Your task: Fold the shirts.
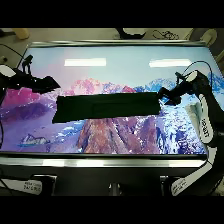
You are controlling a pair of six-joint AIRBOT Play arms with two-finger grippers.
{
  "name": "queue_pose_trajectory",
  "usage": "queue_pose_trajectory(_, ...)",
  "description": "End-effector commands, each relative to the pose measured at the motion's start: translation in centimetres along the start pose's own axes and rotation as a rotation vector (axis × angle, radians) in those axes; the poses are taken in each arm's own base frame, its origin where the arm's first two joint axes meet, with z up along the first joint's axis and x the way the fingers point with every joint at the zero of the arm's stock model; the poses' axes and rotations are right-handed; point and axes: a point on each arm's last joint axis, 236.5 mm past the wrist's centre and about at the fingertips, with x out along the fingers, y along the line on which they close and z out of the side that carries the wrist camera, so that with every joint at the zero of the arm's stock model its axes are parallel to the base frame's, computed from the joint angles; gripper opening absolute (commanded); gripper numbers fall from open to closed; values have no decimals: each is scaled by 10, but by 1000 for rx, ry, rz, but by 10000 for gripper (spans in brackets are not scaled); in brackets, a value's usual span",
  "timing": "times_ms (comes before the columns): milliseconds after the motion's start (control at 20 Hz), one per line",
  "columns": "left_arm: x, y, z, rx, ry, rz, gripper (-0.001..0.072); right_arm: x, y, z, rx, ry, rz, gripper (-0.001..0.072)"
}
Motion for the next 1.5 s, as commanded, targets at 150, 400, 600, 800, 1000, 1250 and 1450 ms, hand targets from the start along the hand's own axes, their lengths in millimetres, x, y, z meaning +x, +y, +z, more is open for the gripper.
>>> queue_pose_trajectory(150,-13,-77,-12,151,-14,-63,531,45,27,-18,84,122,134,669)
queue_pose_trajectory(400,16,-114,-44,216,59,-98,110,32,67,-19,19,96,190,23)
queue_pose_trajectory(600,91,-146,-102,103,141,-148,35,-66,119,-15,-106,-84,260,22)
queue_pose_trajectory(800,159,-213,-140,-91,140,-314,35,-158,155,-53,-216,-182,288,23)
queue_pose_trajectory(1000,201,-276,-176,-267,150,-450,35,-220,178,-88,-289,-275,314,24)
queue_pose_trajectory(1250,224,-352,-212,-285,189,-632,34,-237,186,-105,-311,-281,334,24)
queue_pose_trajectory(1450,182,-324,-141,-111,41,-594,30,-228,186,-101,-304,-260,333,24)
